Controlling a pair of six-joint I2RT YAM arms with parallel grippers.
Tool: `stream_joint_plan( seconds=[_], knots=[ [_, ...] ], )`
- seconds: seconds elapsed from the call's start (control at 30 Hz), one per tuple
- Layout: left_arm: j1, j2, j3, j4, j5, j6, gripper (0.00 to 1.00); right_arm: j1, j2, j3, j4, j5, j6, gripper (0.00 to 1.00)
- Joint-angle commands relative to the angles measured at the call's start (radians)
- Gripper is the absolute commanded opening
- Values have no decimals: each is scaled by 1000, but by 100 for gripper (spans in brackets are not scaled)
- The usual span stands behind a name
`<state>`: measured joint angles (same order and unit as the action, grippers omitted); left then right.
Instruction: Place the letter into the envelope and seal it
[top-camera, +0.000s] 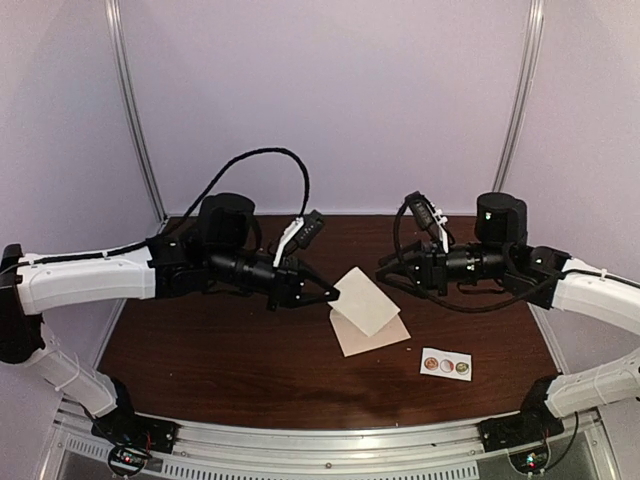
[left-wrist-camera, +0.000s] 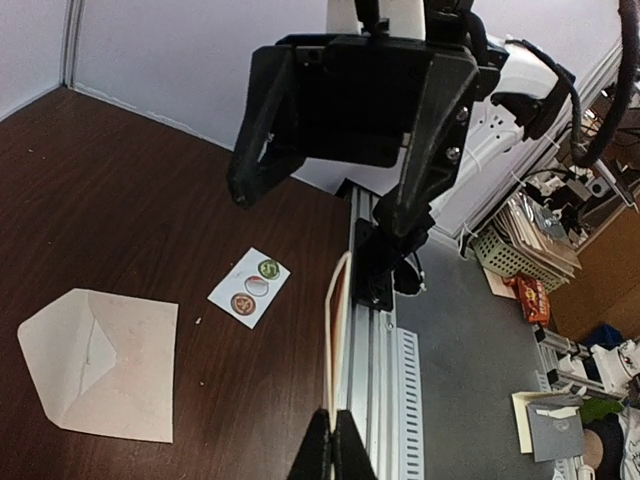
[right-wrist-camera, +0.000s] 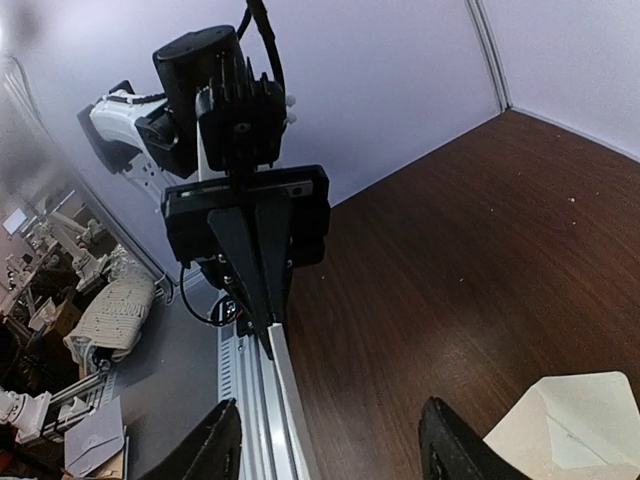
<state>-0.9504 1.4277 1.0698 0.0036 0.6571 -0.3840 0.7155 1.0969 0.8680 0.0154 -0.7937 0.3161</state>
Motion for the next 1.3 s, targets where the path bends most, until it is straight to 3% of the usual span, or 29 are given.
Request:
stream_joint_plan(
  seconds=[0.0,0.27,0.6,0.7,0.8,0.9,1.0,1.13,1.27],
  knots=[
    [5,31,55,-172,92,135,0,11,30,31,-149,-136,-95,58],
    [4,65,83,-174,106,148,0,47,86,28,-121,-162,-96,43],
    [6,75,96,-170,106,148,0,73,119,11,-81,-175,-87,35],
    [5,71,94,-168,103,148,0,77,118,-1,-41,-176,-66,21],
    [5,62,83,-145,85,140,0,79,108,-19,22,-160,-33,0],
    [8,27,43,-59,5,83,36,79,78,-58,131,-107,23,0],
    [14,-33,-28,105,-84,-23,58,79,32,-127,337,-38,123,0],
    [15,-87,-110,258,-154,-131,71,83,-1,-230,656,62,276,0],
    [15,-113,-143,318,-149,-197,74,96,8,-249,798,138,311,0]
  ],
)
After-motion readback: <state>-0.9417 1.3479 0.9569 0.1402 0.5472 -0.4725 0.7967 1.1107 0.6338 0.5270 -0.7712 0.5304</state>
